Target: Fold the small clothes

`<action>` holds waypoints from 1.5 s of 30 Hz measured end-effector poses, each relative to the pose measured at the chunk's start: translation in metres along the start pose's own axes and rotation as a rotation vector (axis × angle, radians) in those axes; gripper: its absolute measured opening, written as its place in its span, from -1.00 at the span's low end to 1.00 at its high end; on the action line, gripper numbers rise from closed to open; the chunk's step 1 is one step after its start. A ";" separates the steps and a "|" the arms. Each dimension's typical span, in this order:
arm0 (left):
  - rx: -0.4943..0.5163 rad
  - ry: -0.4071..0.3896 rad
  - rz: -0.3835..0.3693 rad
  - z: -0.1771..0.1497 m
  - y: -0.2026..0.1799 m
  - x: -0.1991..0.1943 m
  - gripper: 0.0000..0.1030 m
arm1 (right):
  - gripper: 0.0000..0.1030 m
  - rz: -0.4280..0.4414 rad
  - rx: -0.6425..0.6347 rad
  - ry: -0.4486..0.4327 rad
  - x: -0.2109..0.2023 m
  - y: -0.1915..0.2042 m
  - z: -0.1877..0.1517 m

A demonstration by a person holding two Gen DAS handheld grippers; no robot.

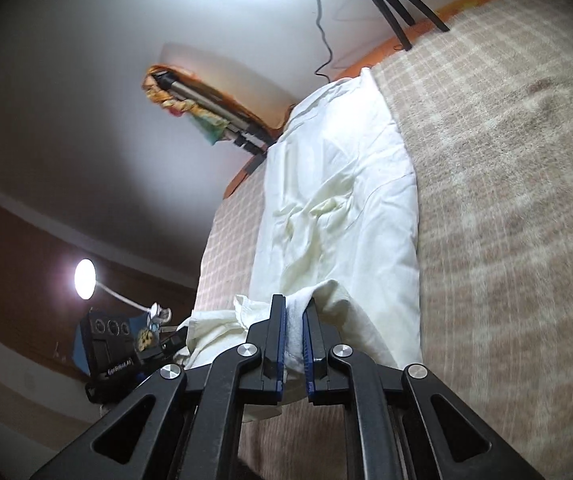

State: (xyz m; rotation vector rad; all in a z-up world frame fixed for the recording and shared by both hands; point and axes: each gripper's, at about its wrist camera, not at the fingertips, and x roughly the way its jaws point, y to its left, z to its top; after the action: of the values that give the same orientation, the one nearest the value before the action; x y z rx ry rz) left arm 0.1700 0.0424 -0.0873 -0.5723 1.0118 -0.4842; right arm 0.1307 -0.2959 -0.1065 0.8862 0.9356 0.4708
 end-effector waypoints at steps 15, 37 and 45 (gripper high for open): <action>0.009 -0.066 0.052 0.039 0.024 0.011 -0.06 | -0.19 -0.082 0.035 -0.053 0.014 -0.032 0.045; 0.142 0.051 0.134 0.016 0.025 0.050 -0.46 | -0.44 -0.268 -0.246 0.073 0.051 -0.015 0.027; 0.146 0.033 0.133 0.015 0.022 0.050 -0.88 | -0.66 -0.291 -0.284 0.076 0.055 -0.008 0.026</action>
State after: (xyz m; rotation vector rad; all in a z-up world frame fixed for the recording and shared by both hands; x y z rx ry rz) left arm 0.2081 0.0312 -0.1277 -0.3654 1.0296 -0.4468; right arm 0.1821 -0.2745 -0.1326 0.4685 1.0195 0.3764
